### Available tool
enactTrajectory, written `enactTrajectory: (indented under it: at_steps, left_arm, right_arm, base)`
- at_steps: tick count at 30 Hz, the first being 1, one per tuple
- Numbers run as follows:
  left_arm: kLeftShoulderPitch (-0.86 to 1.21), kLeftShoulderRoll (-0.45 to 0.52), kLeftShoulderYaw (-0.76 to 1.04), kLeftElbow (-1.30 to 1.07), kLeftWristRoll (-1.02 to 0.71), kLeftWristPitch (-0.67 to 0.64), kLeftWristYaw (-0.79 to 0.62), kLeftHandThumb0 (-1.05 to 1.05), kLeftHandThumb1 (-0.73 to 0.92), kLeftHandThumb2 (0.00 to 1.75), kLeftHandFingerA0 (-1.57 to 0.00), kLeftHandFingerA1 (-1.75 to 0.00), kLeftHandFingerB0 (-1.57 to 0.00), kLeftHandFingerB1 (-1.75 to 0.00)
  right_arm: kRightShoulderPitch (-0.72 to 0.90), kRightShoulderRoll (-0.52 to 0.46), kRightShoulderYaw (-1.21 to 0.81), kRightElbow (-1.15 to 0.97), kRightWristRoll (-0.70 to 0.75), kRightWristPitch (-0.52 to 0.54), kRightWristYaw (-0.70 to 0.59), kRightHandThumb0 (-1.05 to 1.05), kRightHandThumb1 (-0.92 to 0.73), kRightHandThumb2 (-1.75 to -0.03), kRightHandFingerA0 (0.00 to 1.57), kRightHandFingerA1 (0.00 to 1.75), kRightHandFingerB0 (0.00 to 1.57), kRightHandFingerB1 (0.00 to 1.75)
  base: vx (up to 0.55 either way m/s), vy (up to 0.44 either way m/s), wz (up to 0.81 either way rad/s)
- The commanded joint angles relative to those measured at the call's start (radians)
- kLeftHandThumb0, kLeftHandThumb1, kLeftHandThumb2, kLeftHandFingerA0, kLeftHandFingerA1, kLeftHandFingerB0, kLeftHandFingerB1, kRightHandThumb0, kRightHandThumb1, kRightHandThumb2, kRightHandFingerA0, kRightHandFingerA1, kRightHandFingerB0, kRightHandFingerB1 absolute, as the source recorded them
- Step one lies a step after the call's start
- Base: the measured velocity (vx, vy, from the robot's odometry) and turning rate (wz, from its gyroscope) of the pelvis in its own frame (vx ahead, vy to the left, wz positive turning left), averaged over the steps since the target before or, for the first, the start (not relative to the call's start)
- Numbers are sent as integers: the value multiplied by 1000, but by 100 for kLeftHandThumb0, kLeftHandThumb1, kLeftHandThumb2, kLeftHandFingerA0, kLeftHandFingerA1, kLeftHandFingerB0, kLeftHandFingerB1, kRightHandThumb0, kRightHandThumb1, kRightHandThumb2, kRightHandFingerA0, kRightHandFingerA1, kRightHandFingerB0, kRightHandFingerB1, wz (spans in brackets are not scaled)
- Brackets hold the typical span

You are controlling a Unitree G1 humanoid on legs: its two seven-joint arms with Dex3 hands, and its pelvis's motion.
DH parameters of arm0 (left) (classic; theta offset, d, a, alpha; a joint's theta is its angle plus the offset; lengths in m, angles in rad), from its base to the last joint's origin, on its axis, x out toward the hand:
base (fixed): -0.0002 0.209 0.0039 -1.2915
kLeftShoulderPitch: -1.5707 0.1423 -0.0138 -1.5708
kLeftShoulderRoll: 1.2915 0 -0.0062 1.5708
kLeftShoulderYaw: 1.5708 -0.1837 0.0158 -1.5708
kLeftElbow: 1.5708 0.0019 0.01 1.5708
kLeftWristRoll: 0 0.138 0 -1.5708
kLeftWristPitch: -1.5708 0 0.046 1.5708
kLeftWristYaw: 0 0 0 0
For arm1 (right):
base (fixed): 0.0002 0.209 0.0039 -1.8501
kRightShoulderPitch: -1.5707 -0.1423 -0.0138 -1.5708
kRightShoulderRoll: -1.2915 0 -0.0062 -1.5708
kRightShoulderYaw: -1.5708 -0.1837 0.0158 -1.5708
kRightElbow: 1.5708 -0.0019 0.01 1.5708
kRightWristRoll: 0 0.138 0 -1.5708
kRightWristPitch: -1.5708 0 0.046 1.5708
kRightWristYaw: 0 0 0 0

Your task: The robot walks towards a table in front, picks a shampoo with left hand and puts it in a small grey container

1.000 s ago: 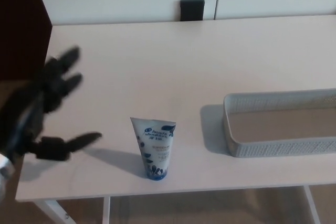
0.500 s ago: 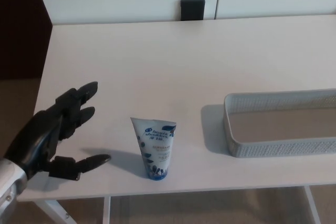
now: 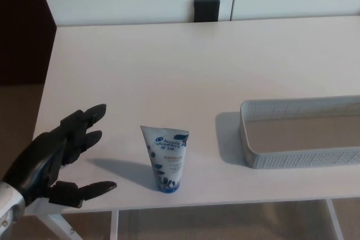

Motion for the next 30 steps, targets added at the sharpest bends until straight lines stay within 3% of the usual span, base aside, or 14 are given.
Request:
enactTrajectory:
  at_steps: [1,21,24,30]
  left_arm:
    - [37,-18,-25,-36,18,31,-17,-48,32,72,-1,-29,0,-15]
    - [26,-95,-140,-21,132,23,32,-53,35,72,-1,-23,0,-7]
    - [14,-113,-143,0,132,12,34,-52,35,71,-1,-25,0,-8]
    - [15,-144,-136,8,143,6,64,-52,34,73,-2,-33,0,-11]
  right_arm:
    - [-6,-4,1,17,-6,18,-10,-27,-65,-59,76,51,56,43]
    - [-15,2,1,10,-12,9,-9,-27,-65,-59,77,51,56,42]
    - [-37,9,-19,26,4,50,-8,-29,-64,-58,71,49,56,42]
    - [-27,1,-8,21,-10,21,20,-33,-64,-57,75,51,59,44]
  base:
    - [0,0,0]
    - [0,0,0]
    - [0,0,0]
    - [0,0,0]
